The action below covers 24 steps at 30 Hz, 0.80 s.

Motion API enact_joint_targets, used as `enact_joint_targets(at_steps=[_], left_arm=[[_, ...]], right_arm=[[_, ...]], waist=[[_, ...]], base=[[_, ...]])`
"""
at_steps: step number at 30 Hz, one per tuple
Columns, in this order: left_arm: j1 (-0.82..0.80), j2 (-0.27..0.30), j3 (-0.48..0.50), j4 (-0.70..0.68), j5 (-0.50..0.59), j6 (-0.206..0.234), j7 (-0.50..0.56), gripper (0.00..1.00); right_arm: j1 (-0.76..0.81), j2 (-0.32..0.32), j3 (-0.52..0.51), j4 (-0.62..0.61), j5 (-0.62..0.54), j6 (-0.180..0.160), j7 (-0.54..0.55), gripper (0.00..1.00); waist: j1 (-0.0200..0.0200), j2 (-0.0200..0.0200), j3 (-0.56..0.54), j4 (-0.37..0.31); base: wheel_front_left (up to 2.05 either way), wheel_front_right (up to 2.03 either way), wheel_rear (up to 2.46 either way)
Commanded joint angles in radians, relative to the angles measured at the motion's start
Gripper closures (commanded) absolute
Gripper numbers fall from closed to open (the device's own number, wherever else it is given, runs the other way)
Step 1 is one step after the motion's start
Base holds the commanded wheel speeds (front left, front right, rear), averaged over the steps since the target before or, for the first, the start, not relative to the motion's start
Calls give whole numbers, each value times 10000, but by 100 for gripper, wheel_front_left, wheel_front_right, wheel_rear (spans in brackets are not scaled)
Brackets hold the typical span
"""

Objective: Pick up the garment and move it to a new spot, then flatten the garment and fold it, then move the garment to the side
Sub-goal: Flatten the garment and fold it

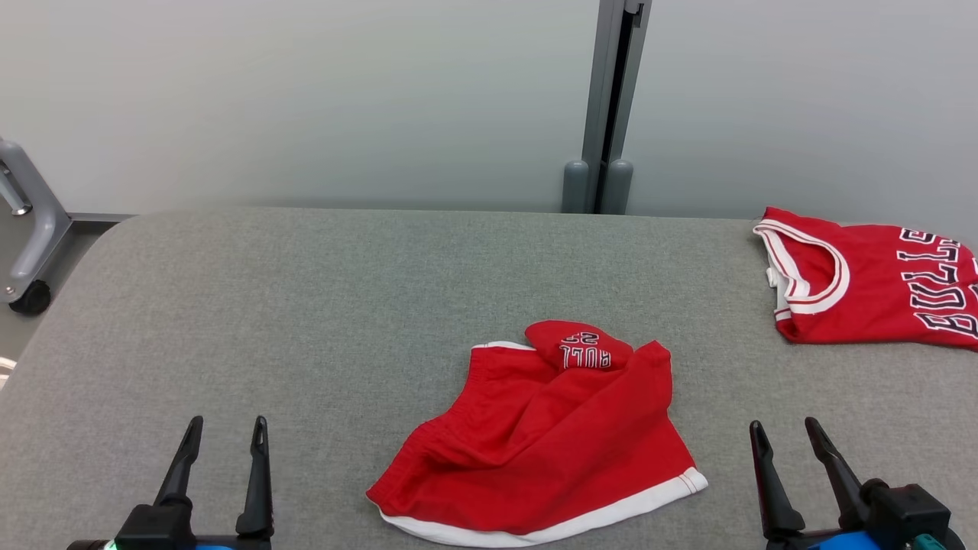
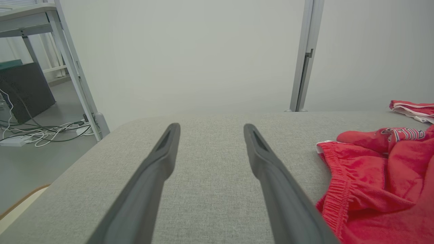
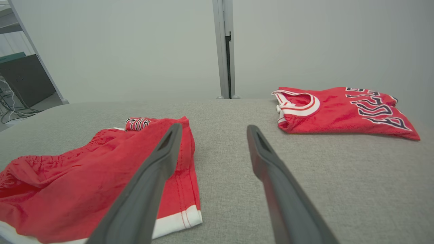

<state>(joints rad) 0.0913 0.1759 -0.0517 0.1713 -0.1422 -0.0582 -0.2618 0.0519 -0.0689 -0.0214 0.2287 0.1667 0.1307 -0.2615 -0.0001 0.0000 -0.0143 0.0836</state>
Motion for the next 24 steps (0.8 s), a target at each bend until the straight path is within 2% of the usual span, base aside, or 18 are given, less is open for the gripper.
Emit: enact_joint_targets(at_steps=[1, 8, 17, 24], left_arm=[[-45, -14, -51, 70, 60, -54, -43, 0], [-405, -64, -99, 351, 139, -270, -43, 0], [-370, -106, -100, 618, 171, -382, -43, 0], [-523, 234, -1095, 1557, 262, -653, -40, 0]], right_arm=[[204, 9, 14, -147, -90, 3, -48, 0], [581, 94, 124, -605, -373, 3, -48, 0], [559, 131, 165, -500, -396, 3, -32, 0], [-28, -123, 433, 351, -354, 3, 188, 0]], waist=[[1, 0, -15, -18], [1, 0, -67, -186], [1, 0, -71, -361], [1, 0, 58, -438]], base=[[0, 0, 0], [0, 0, 0], [0, 0, 0], [0, 0, 0]])
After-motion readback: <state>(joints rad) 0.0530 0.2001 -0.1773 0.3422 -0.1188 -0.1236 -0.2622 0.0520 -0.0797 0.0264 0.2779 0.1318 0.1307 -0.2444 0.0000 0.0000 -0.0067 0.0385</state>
